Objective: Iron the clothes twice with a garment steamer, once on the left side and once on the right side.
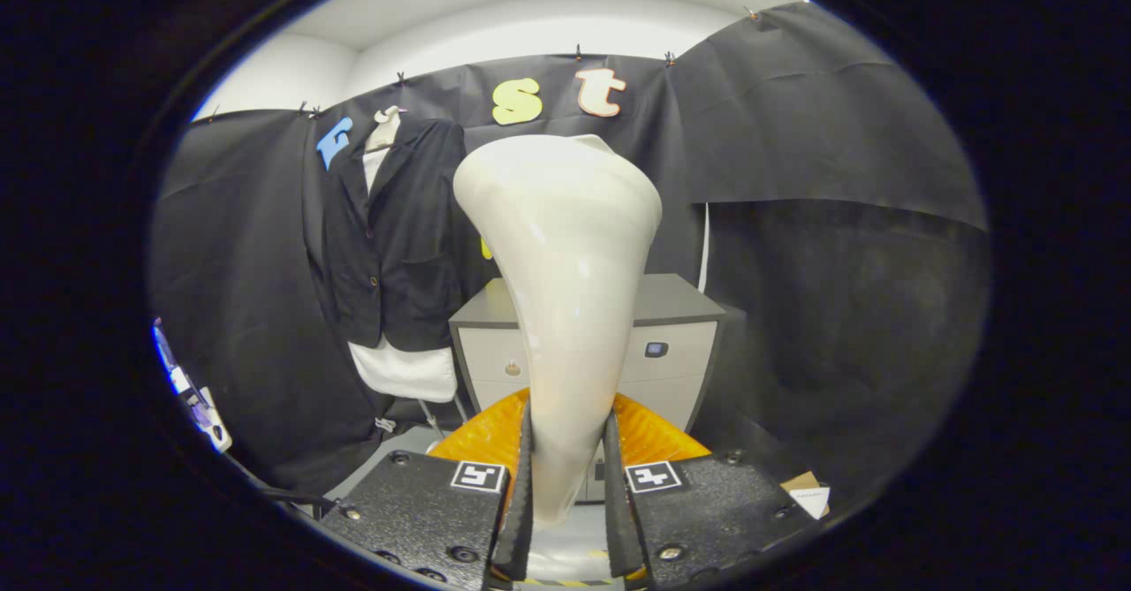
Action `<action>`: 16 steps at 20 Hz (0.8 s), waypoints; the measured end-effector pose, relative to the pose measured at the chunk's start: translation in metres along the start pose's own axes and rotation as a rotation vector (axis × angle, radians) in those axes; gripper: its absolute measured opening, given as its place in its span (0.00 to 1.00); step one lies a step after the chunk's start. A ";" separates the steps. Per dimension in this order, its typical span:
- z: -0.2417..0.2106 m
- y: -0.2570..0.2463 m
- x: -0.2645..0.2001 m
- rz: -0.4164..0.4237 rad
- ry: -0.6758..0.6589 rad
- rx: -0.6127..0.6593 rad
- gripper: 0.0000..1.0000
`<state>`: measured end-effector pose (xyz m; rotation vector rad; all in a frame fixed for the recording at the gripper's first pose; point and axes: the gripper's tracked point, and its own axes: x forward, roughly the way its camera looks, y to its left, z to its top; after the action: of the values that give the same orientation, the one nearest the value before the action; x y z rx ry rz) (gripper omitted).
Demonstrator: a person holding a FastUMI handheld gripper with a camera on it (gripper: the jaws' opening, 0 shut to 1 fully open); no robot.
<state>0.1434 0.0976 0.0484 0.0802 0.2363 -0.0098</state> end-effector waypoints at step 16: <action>0.004 -0.001 -0.001 0.003 -0.021 0.022 0.36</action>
<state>0.1438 0.0964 0.0525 0.1020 0.2152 -0.0099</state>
